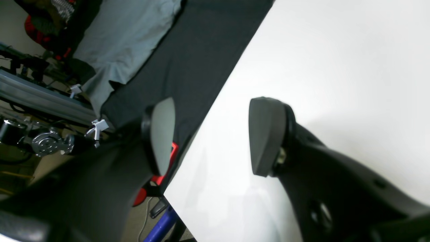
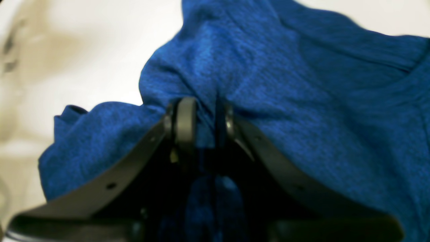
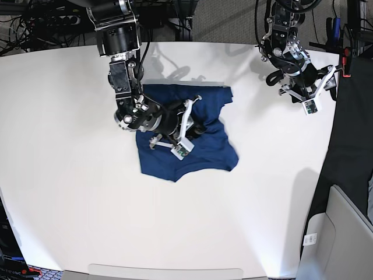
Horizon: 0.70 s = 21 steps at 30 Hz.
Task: Fold the T-shirt properly
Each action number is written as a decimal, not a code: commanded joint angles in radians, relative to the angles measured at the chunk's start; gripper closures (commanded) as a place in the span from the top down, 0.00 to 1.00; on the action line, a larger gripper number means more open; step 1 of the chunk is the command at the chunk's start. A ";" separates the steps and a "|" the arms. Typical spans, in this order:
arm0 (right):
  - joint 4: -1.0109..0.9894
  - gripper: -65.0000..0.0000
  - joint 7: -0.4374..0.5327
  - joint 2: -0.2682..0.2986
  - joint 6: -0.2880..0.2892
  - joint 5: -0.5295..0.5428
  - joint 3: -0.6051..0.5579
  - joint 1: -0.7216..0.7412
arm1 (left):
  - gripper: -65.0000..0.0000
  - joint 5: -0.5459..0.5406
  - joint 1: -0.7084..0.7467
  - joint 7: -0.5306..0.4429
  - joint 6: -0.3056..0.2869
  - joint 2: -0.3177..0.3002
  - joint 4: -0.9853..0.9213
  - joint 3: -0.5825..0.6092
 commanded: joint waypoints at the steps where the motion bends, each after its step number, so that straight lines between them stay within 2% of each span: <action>1: 0.015 0.15 -0.060 0.028 -0.019 -0.060 0.007 -0.002 | 0.52 0.024 -0.005 -0.019 0.010 -0.007 0.020 0.000; 10: 0.073 0.15 -0.062 0.166 -0.019 -0.060 0.014 0.008 | 0.52 0.024 -0.005 -0.019 0.010 -0.009 0.020 0.002; 18: 0.124 0.15 -0.060 0.257 -0.019 -0.060 0.014 0.017 | 0.52 0.024 -0.005 -0.019 0.010 -0.009 0.020 0.002; 21: 0.144 0.15 -0.060 0.274 -0.019 -0.060 0.015 0.020 | 0.52 0.024 -0.005 -0.019 0.010 -0.009 0.020 0.002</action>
